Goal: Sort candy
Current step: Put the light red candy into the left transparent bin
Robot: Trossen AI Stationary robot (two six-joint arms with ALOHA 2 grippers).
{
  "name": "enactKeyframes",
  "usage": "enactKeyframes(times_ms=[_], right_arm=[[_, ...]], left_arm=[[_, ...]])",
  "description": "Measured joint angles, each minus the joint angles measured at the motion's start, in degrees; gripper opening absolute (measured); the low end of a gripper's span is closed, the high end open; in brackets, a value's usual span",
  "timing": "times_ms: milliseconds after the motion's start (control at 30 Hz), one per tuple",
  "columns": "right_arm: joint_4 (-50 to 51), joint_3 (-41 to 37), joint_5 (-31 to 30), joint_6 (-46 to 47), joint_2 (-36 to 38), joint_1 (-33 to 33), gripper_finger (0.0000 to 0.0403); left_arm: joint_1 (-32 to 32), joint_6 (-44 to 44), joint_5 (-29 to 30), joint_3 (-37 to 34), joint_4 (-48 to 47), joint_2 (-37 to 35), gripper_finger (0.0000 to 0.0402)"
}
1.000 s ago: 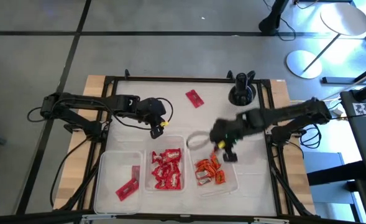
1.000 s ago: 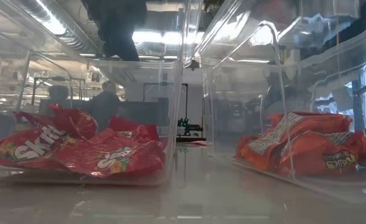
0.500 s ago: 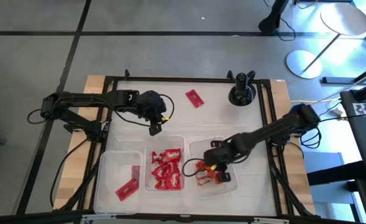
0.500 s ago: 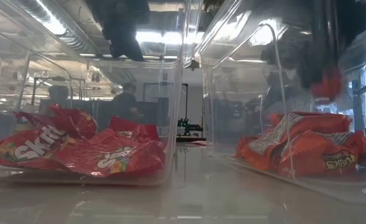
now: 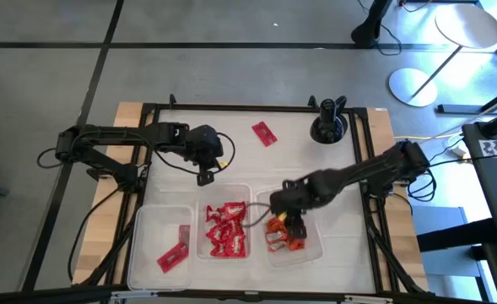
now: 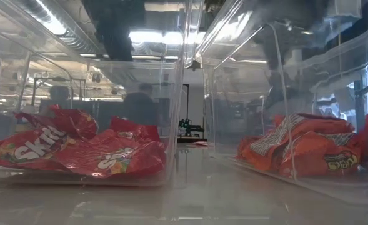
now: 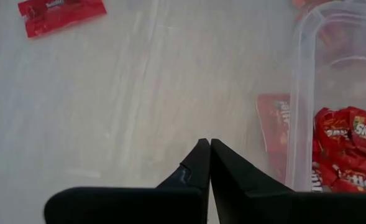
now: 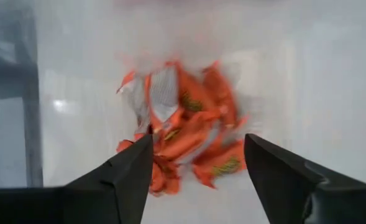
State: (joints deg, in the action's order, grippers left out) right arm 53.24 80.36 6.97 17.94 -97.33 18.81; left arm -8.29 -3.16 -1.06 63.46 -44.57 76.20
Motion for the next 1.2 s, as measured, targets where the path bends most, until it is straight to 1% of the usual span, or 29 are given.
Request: enactKeyframes(times_ms=[133, 233, 400, 500, 567, 667, 733, 800, 933, 1000, 1100, 1200], right_arm=[[5.6, 6.4, -2.6, -2.4, 1.5, -3.5, 0.0252], [8.5, 9.8, -4.5, -3.7, 1.7, -7.7, 0.0252], [8.7, 10.9, -6.4, -3.8, 1.7, -16.5, 0.0253], [6.7, 10.8, -9.1, -4.7, 1.6, -21.4, 0.0253], [4.0, 10.8, -11.6, -4.8, 1.4, -24.5, 0.0253], [-1.4, 10.8, -13.0, -3.9, 1.4, -29.2, 0.0258], [-4.1, 10.8, -13.4, -2.7, 1.2, -32.3, 0.0273], [-6.0, 10.7, -15.1, -2.0, 0.6, -34.9, 0.0296], [-6.8, 10.7, -16.5, 0.7, -2.6, -39.1, 0.0346], [-6.3, 10.6, -16.6, 3.3, -5.0, -40.5, 0.0362], [-6.5, 10.6, -16.5, 7.0, -9.6, -41.7, 0.0368], [-6.8, 10.6, -16.5, 7.8, -13.9, -42.4, 0.0361]], left_arm=[[0.0, 0.7, 0.0, 0.0, 0.2, 0.0, 0.0005], [0.0, 0.4, 0.0, 0.0, 0.2, 0.0, 0.0002], [0.0, -2.4, 0.1, 0.0, -0.1, 0.0, 0.0004], [0.5, -4.1, 0.1, 0.0, -1.4, 0.0, 0.0005], [0.9, -4.4, 0.1, 0.0, -2.4, 0.0, 0.0002], [1.6, -5.8, 0.1, 0.0, -3.1, 0.0, 0.0001], [2.0, -6.6, 0.1, 0.0, -3.0, 0.0, 0.0003], [2.4, -6.9, 0.1, 0.0, -3.0, 0.0, 0.0004], [3.1, -7.4, 0.1, 0.0, -3.3, 0.0, 0.0005], [3.1, -7.5, 0.1, 0.0, -3.3, 0.0, 0.0003], [3.0, -8.6, 0.2, 0.0, -2.8, 0.0, 0.0001], [2.9, -9.8, 0.2, 0.0, -2.5, 0.0, 0.0003]])
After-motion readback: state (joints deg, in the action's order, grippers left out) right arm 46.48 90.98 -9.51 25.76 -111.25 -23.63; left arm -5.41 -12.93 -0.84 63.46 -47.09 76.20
